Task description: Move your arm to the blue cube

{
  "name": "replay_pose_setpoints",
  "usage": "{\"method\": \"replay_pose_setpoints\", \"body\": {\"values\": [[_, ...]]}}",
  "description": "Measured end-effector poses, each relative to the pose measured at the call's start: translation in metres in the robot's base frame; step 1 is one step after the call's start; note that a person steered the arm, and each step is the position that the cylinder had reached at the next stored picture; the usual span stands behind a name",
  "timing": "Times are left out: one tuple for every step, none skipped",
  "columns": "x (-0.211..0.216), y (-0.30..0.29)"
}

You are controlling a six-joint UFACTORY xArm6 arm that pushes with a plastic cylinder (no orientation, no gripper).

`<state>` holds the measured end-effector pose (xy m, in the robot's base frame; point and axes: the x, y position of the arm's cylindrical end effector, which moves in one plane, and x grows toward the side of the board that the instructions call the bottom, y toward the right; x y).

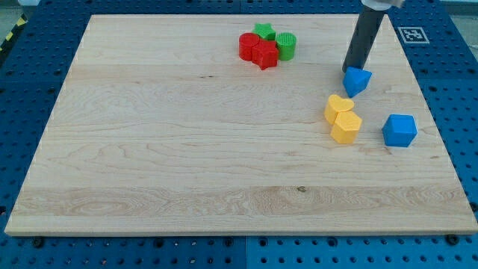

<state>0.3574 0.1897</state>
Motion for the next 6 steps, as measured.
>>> {"method": "replay_pose_setpoints", "body": {"values": [[0.032,0.002],[0.037,0.014],[0.039,0.064],[0.099,0.098],[0.137,0.100],[0.162,0.086]]}}
